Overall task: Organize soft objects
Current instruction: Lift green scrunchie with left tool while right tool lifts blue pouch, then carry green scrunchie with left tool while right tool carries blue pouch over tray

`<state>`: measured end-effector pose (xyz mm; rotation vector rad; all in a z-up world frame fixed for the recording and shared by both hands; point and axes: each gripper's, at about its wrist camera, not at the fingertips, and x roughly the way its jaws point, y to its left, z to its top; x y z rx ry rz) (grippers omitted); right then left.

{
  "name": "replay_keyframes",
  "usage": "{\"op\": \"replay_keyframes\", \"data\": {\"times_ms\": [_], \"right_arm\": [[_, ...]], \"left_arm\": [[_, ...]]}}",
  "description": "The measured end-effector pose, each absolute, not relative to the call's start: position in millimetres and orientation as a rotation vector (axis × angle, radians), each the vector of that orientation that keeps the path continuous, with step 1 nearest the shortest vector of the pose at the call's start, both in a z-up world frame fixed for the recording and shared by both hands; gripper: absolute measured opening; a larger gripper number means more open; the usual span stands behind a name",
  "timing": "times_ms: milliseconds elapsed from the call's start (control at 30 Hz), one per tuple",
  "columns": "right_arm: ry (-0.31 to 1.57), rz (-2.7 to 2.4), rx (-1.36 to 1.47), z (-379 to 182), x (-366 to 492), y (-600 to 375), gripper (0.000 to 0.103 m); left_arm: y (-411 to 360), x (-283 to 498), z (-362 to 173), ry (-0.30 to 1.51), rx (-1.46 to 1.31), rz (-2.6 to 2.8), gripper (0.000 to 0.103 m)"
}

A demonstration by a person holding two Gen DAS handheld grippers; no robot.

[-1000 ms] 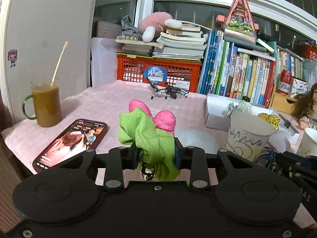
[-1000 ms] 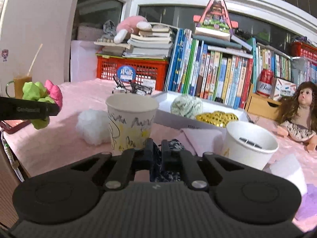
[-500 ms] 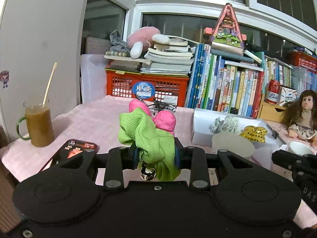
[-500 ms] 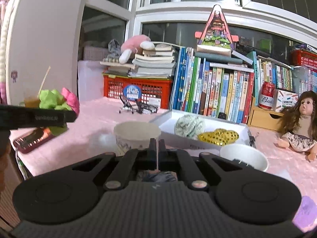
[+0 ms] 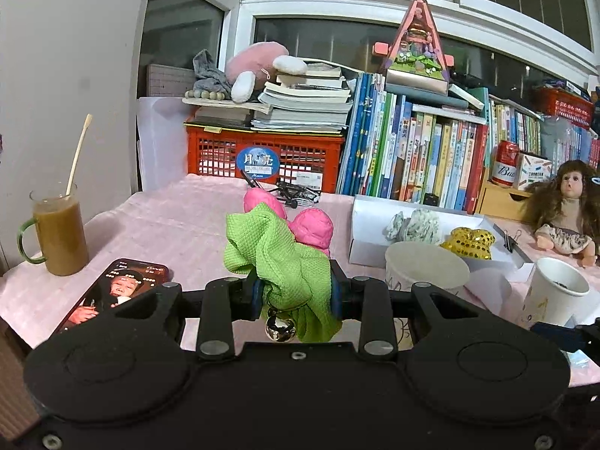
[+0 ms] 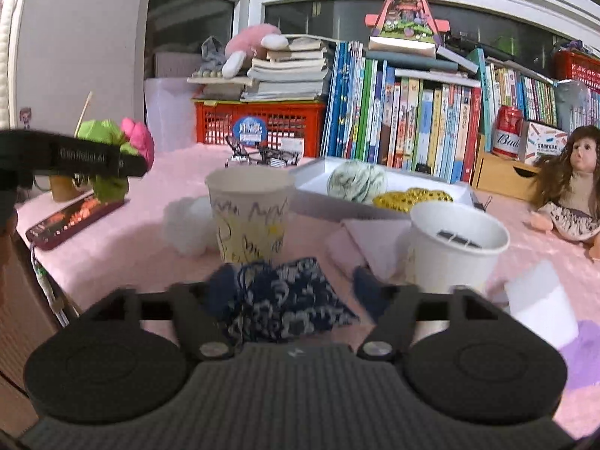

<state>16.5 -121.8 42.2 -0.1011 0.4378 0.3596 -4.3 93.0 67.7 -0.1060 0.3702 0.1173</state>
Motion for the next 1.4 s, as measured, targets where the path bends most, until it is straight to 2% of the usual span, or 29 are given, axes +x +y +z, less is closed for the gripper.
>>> {"op": "replay_keyframes", "data": {"times_ms": [133,200,367,433,533,600,800,1400], "right_arm": [[0.492,0.379,-0.095,32.4,27.5,-117.6,0.093],[0.515,0.381,-0.082,27.1,35.0,-115.1,0.1],[0.554,0.395,-0.087,16.7,48.7,-107.4,0.102],[0.563,0.407,-0.099,14.6,50.2,-104.3,0.1],[0.567,0.418,-0.098,13.9,49.0,-102.3,0.088],[0.568,0.432,-0.08,14.5,46.9,-104.3,0.075],[0.564,0.446,-0.045,19.6,44.9,-106.6,0.055],[0.427,0.456,-0.014,86.5,31.1,-128.6,0.052]], "left_arm": [[92.8,-3.2,62.5,0.389,-0.114,0.108,0.031],[92.3,-2.6,60.3,0.397,-0.115,0.103,0.031],[91.1,-0.5,56.5,0.413,-0.106,0.094,0.031],[91.4,0.1,55.2,0.417,-0.106,0.091,0.031],[90.9,1.3,54.5,0.421,-0.105,0.085,0.031],[90.7,1.5,54.3,0.421,-0.103,0.085,0.031],[89.1,2.6,55.4,0.418,-0.106,0.073,0.031],[87.1,14.9,98.8,0.367,-0.114,-0.042,0.031]]}}
